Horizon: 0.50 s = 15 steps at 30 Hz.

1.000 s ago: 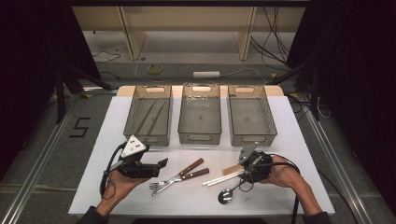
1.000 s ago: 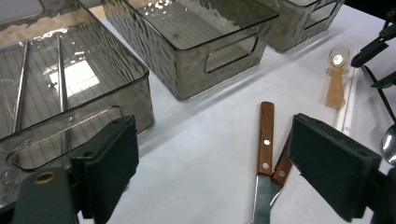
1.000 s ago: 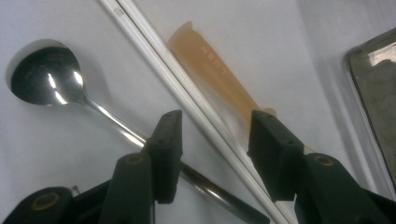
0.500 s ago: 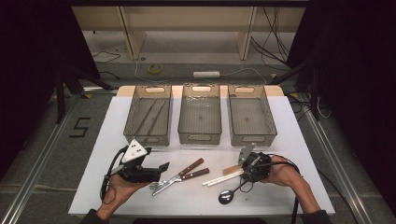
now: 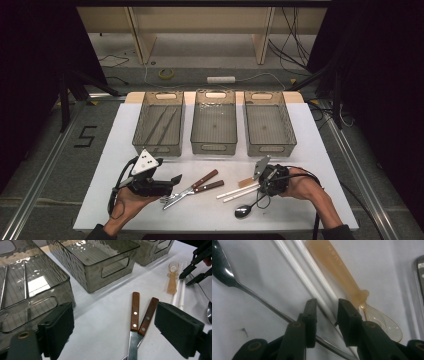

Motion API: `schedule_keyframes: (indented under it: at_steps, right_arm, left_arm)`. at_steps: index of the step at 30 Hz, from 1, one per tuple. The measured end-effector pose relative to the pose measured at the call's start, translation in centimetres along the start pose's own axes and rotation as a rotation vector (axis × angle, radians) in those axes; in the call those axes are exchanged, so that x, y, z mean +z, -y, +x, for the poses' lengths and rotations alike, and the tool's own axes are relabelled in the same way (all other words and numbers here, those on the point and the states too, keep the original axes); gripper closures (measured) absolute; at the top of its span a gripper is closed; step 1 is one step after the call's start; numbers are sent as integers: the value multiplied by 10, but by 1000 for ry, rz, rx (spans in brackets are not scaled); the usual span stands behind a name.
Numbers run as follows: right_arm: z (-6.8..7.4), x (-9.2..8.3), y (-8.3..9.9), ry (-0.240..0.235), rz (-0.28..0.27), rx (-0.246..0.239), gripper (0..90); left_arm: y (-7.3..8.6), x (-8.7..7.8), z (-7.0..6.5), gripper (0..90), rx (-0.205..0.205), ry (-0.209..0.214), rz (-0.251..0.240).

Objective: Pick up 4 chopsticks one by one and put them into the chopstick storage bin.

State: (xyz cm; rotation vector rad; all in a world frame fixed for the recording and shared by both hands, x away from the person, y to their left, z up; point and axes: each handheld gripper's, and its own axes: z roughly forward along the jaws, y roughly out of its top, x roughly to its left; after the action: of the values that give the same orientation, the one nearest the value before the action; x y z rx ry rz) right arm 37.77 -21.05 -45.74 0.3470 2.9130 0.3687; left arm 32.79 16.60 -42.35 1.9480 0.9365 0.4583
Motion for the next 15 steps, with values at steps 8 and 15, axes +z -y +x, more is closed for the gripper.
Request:
schedule_keyframes:
  at_steps: [8,15]
  right_arm:
    - [1,0,-4,-10,32,-57,712]
    - [0,1,-6,-27,48,-73,719]
  left_arm:
    - [0,0,0,156,-1,2,1]
    - [0,0,-1,156,-1,2,1]
